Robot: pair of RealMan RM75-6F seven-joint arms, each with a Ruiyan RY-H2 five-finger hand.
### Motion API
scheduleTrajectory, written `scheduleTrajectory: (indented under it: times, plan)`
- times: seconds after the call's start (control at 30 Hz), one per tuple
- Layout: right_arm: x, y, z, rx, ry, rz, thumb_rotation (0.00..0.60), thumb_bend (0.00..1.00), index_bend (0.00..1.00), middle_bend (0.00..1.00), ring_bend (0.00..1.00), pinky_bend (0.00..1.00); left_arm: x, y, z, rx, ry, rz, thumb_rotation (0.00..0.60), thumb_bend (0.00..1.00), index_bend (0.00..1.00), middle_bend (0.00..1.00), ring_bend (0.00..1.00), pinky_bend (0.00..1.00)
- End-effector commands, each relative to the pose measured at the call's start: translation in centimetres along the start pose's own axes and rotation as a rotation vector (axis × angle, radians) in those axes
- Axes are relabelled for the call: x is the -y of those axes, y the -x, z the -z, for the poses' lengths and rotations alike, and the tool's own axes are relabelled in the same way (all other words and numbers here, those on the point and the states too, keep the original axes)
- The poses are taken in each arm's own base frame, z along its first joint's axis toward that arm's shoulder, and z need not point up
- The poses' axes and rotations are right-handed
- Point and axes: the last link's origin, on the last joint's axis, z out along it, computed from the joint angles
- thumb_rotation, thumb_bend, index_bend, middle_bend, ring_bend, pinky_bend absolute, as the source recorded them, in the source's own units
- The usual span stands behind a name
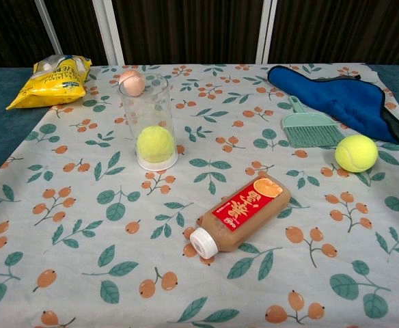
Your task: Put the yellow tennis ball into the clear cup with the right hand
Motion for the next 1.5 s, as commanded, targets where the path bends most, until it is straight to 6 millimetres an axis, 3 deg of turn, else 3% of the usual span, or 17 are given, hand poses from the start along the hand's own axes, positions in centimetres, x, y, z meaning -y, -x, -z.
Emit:
scheduleTrajectory:
  times: [0.03, 0.6, 0.77, 0.97, 1.2, 1.5]
  plan:
    - [0.0, 0.0, 0.0, 0.002, 0.0, 0.001, 0.6, 0.42, 0.06, 0.1, 0.08, 0.0, 0.0, 0.1, 0.0, 0.017, -0.01, -0.003, 0.6, 0.0, 0.14, 0.0, 0.0, 0.06]
    - [-0.2, -0.5, 0.3, 0.047, 0.016, -0.061, 0.6, 0.42, 0.06, 0.1, 0.07, 0.0, -0.2, 0.0, 0.1, 0.006, -0.015, -0.007, 0.6, 0.0, 0.14, 0.0, 0.0, 0.06]
    - [0.0, -0.6, 0.6, 0.075, -0.014, -0.076, 0.6, 0.42, 0.01, 0.08, 0.0, 0.0, -0.2, 0.0, 0.1, 0.004, -0.014, -0.003, 0.6, 0.0, 0.14, 0.0, 0.0, 0.06]
    - [0.7, -1.4, 0.9, 0.138, -0.051, -0.183, 0.6, 0.4, 0.0, 0.06, 0.0, 0.0, 0.3, -0.3, 0.0, -0.014, -0.038, 0.01, 0.6, 0.0, 0.14, 0.0, 0.0, 0.06]
    - [2.6, -2.0, -2.4, 0.189, -0.154, -0.152, 0.6, 0.39, 0.0, 0.07, 0.0, 0.0, 0.0, -0.2, 0.1, -0.006, -0.022, 0.005, 0.6, 0.0, 0.14, 0.0, 0.0, 0.06]
    - [7.0, 0.4, -7.8, 0.352, -0.243, -0.202, 0.6, 0.39, 0.0, 0.05, 0.0, 0.0, -0.1, 0.1, -0.1, 0.009, -0.016, -0.006, 0.6, 0.0, 0.14, 0.0, 0.0, 0.06]
